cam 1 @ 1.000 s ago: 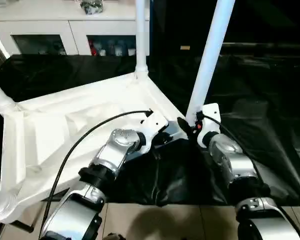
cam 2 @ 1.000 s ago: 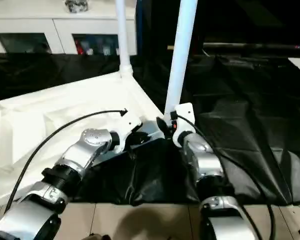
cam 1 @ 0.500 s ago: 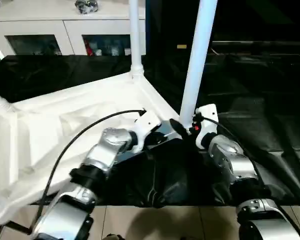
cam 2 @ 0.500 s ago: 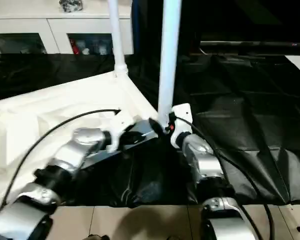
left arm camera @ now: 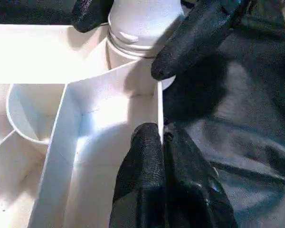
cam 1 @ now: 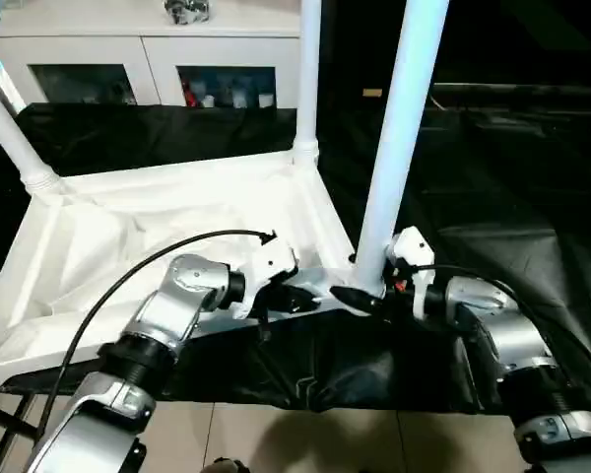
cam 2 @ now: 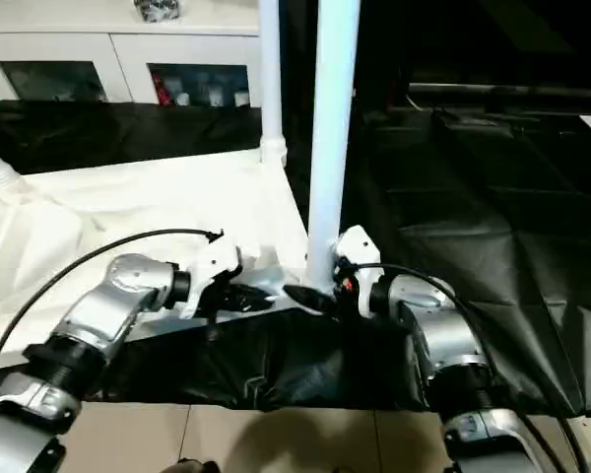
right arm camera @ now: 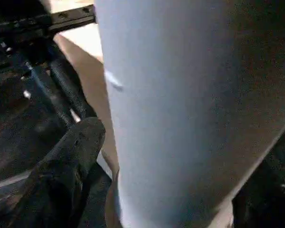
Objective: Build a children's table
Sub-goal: Rotate leg to tighten
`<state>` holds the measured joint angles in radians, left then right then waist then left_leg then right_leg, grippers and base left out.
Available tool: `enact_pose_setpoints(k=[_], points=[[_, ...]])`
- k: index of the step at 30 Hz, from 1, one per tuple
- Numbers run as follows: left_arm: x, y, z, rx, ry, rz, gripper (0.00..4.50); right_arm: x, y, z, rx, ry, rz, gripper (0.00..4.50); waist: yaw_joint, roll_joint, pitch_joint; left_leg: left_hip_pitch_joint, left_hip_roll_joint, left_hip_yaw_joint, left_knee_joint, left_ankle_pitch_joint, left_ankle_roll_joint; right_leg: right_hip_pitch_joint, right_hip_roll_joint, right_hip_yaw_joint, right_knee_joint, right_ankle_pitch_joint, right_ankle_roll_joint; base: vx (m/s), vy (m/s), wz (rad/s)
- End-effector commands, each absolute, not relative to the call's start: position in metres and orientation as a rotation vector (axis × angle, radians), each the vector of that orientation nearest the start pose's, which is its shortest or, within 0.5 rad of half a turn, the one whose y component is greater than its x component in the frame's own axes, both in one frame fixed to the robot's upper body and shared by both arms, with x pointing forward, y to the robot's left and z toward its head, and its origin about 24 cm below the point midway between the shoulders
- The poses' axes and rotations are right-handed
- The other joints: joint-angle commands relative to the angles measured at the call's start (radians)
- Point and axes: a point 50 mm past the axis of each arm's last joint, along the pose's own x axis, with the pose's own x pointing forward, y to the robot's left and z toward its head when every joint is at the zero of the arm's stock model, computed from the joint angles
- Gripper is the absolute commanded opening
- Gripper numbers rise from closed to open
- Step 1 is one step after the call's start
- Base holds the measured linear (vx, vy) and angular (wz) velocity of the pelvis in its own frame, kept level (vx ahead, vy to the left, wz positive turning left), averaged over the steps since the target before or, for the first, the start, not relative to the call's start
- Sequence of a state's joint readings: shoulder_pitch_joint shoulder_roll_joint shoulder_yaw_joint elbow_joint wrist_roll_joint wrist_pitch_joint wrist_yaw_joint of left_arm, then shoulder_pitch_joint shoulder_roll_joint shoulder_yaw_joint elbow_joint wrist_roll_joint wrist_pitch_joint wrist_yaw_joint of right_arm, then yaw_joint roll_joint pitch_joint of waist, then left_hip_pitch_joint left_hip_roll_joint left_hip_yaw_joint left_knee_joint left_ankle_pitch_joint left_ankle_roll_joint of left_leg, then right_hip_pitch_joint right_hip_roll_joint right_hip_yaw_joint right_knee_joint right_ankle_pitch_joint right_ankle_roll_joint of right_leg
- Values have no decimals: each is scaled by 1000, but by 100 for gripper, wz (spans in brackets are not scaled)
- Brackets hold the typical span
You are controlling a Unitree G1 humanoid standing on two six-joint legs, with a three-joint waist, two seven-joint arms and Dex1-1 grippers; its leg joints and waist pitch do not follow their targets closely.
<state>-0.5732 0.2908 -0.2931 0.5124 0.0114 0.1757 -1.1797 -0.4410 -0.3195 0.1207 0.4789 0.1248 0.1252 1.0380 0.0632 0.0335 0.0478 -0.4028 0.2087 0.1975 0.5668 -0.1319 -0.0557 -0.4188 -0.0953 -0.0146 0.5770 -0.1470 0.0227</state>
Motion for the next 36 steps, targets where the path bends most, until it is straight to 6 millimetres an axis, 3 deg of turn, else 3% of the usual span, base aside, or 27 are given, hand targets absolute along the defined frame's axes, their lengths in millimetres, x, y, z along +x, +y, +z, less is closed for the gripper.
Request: enact_pose_setpoints(k=[1,9,15,20,21,22,25,27,29,30,32,36], points=[[306,89,65,337,344,-1469,0,298,-130,48,-130,294,1230,348,0,-12,-69,31,11,-4,-63,-371,24,37,-18,2,-66,-344,-189,0,0,0],[302,91,64,331,368,-1500,0,290,-131,45,-165,335,1297,277,1,-12,-67,33,10,-5,-63,-388,16,33,-19,3,-70,-374,-183,0,0,0],[301,91,64,331,370,-1500,0,288,-130,45,-155,341,1304,264,1,-12,-68,33,11,-5,-64,-377,17,33,-18,4,-68,-358,-182,0,0,0],[312,85,66,327,334,-1383,0,291,-125,41,-95,334,1238,263,2,-13,-67,36,9,-4,-61,-385,16,30,-19,3,-72,-378,-182,0,0,0],[322,81,68,321,319,-1285,0,299,-122,38,-73,322,1130,263,1,-16,-68,34,8,-4,-61,-384,14,31,-19,3,-71,-383,-178,0,0,0],[325,79,69,318,315,-1253,0,302,-122,37,-66,321,1089,262,-3,-15,-66,35,6,-5,-61,-393,6,26,-20,3,-75,-410,-172,0,0,0],[332,75,71,312,300,-1176,0,311,-120,34,-66,315,965,262,-11,-17,-64,35,2,-10,-62,-414,-9,27,-22,-1,-83,-484,-140,0,0,0],[344,65,74,278,284,-1027,0,327,-115,28,-45,319,736,262,-16,-17,-65,37,-1,-10,-59,-422,-13,21,-23,-2,-86,-506,-134,0,0,0],[348,60,76,265,276,-971,0,333,-111,27,-23,320,643,262,-23,-21,-65,33,-5,-13,-60,-423,-20,27,-21,-7,-90,-531,-119,0,0,0],[349,59,76,262,274,-961,0,334,-110,27,-15,321,627,262,-26,-16,-63,37,-4,-12,-59,-429,-16,19,-21,-6,-94,-538,-116,0,0,0],[350,51,77,260,259,-937,0,342,-104,28,13,320,516,262,-30,-17,-66,32,-4,-13,-59,-423,-5,24,-20,-6,-93,-516,-117,0,0,0],[350,47,77,264,249,-946,0,345,-99,30,13,302,500,262,-28,-17,-72,29,-1,-9,-58,-381,12,28,-18,-3,-83,-405,-144,0,0,0]])
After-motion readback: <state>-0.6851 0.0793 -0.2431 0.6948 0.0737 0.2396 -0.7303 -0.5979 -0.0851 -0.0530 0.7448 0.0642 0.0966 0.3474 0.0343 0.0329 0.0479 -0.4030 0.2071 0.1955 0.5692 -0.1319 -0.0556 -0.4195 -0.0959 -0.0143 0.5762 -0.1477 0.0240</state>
